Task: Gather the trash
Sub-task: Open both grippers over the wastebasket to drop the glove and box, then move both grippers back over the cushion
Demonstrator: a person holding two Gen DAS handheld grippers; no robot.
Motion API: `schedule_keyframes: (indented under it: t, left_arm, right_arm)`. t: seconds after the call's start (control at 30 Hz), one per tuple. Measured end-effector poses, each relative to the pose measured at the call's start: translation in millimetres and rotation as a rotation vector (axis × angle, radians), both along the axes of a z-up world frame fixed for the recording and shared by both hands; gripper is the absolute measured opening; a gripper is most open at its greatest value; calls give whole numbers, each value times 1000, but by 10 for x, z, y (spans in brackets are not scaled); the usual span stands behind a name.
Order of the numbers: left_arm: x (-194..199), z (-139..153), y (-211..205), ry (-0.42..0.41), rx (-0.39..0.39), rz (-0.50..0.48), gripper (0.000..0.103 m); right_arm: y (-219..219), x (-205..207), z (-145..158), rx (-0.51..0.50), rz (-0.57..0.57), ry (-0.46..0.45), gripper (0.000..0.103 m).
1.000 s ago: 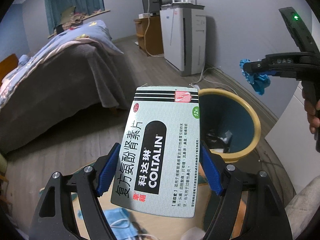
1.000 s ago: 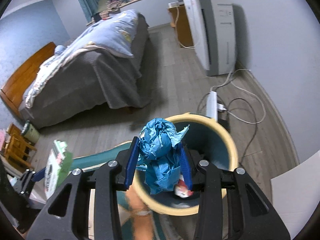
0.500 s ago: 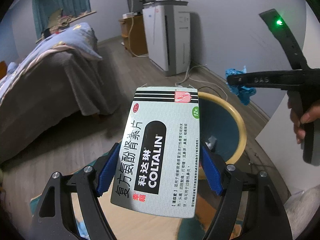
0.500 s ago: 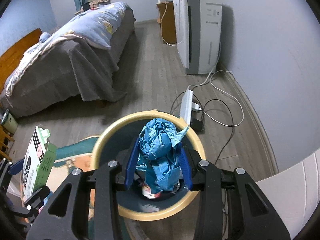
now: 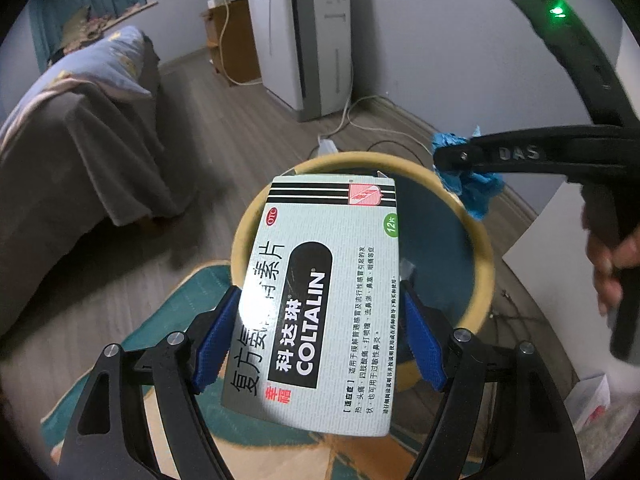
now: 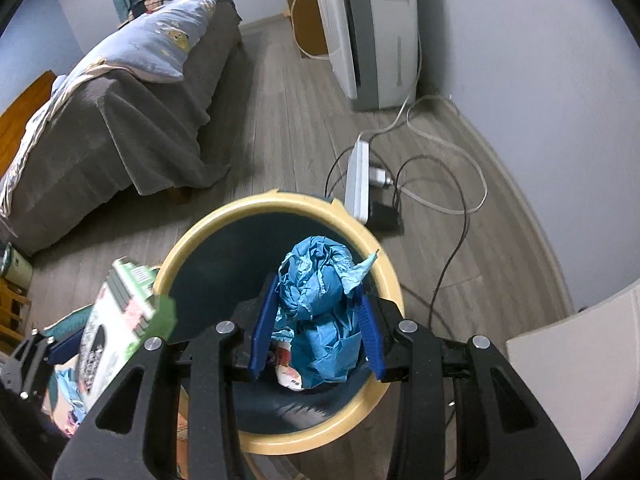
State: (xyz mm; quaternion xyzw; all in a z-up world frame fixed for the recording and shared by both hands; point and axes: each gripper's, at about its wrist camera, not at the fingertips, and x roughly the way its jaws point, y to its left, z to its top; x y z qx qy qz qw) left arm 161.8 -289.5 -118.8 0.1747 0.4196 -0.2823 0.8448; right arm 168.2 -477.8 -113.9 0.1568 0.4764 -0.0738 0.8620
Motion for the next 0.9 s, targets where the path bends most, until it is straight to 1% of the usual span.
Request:
schedule_keyframes:
  t: [0.1, 0.23, 0.37, 0.47, 0.53, 0.6, 0.63, 0.67, 0.73, 0.8, 0.9]
  left_arm:
    - [148, -81, -51, 13, -4, 10, 77]
    - [266, -122, -87, 7, -16, 15, 77]
    - [340, -238, -128, 15, 15, 19, 77]
    - [343, -263, -137, 9, 10, 10, 78]
    - [334, -250, -115, 7, -4, 10, 86]
    - [317, -245, -87, -4, -4, 23, 92]
    - [314, -245, -84, -8, -2, 27, 93]
    - [297, -241, -70, -13, 2, 30, 94]
    - [261, -230, -47, -24, 15, 32, 96]
    - [186, -190, 13, -44, 25, 33, 97]
    - [68, -91, 146, -78, 32, 37, 98]
  right_arm:
    - [24, 36, -86, 39, 0, 23, 38]
    - [72, 78, -125, 46, 4, 25, 38]
    - [31, 105, -182, 60, -18, 24, 38]
    - [-8, 115, -244, 67, -29, 37, 39]
    - [-24, 121, -257, 71, -33, 39, 44]
    - [-32, 120, -247, 63, -42, 33, 59]
    - [-33, 123, -236, 63, -46, 29, 61]
    - [-37, 121, -225, 68, -49, 25, 62]
    - [-43, 114, -195, 75, -55, 22, 68]
    - [-36, 112, -138, 54, -52, 13, 83]
    - [-24, 73, -28, 24, -64, -4, 93]
